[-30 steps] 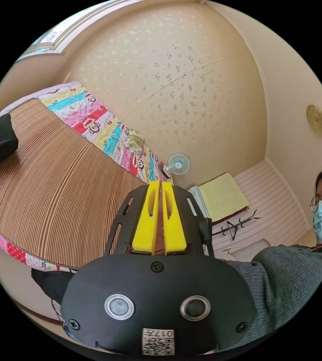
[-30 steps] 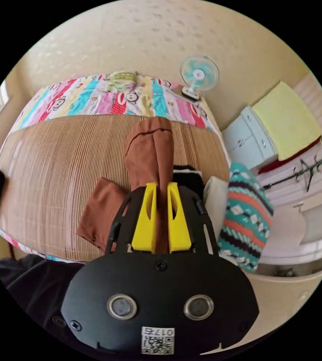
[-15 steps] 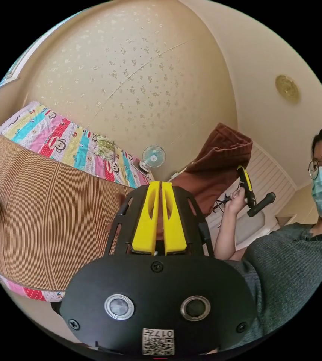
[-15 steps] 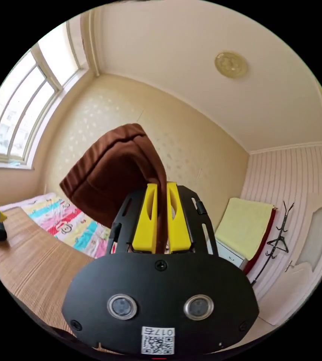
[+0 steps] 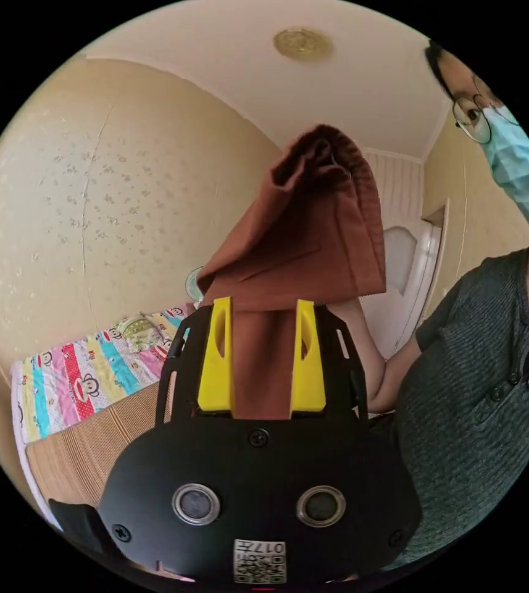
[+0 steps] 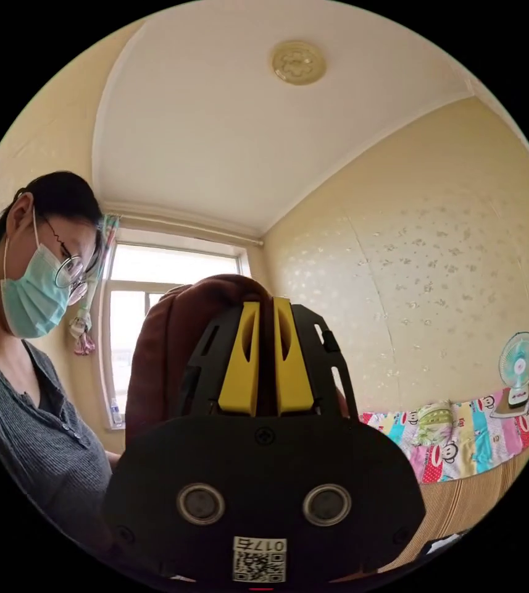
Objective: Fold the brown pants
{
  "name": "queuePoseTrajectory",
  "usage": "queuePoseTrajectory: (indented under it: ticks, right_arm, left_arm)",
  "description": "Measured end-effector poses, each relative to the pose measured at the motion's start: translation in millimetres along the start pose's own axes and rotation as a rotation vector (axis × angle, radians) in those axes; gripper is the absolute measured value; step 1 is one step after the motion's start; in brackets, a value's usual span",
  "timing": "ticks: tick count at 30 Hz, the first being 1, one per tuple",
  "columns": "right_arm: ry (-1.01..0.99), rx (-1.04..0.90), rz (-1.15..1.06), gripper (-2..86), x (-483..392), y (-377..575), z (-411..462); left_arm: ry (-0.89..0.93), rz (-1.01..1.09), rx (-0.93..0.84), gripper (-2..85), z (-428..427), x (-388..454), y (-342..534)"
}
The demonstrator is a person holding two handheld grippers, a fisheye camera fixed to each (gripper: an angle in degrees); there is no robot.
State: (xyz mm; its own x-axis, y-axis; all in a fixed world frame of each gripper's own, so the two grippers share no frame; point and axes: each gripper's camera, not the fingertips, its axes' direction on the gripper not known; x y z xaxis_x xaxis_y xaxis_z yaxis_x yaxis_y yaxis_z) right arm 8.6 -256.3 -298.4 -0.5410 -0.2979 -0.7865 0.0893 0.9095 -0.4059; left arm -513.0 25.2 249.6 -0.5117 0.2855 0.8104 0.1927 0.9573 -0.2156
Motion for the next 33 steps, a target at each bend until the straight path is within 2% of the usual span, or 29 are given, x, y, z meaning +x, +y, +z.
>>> queuePoseTrajectory:
  ticks: [4,8,11,13,15,19,24,27,29,31,33]
  right_arm:
    - [-0.151,-0.023,-0.025,2.6,-7.0,16.5,11.0]
    - [-0.402,-0.052,0.066,2.5,18.3,35.0,40.9]
    - [-0.496,-0.129,0.156,2.5,40.0,53.6,80.2]
    - [-0.503,-0.155,0.215,2.6,54.6,67.6,98.5]
    - [-0.523,-0.157,0.260,2.9,68.9,82.0,110.4]
    - [-0.638,-0.158,0.317,4.2,99.5,111.1,134.3]
    - [-0.590,-0.116,0.438,7.9,143.0,149.0,142.7]
    - [-0.585,-0.181,0.513,8.8,170.1,169.3,146.0]
    - [-0.499,-0.251,0.552,8.9,180.2,187.4,141.6]
    - [-0.402,-0.244,0.610,8.5,188.0,207.9,127.2]
    - [-0.385,-0.190,0.665,7.9,196.2,231.8,107.7]
  left_arm:
    - [-0.108,-0.020,0.021,17.0,-4.8,8.6,-13.0]
    - [-0.045,-0.024,0.098,17.2,-18.2,14.6,-23.4]
    - [-0.046,0.041,0.183,12.9,-26.4,36.0,-33.4]
    - [-0.104,0.170,0.293,7.0,-37.2,63.4,-36.1]
    - [-0.138,0.215,0.344,4.6,-42.2,77.3,-40.8]
    - [-0.080,0.187,0.380,0.8,-51.8,75.5,-75.1]
    - [0.234,-0.025,0.449,-0.5,-57.4,15.0,-121.5]
    - [0.210,-0.027,0.457,-0.7,-52.4,12.3,-145.4]
    - [0.180,0.006,0.459,-0.7,-51.1,22.0,-159.1]
    - [0.187,0.004,0.477,-0.8,-48.0,27.4,-174.4]
    - [0.221,-0.007,0.490,-0.8,-45.1,26.4,-183.3]
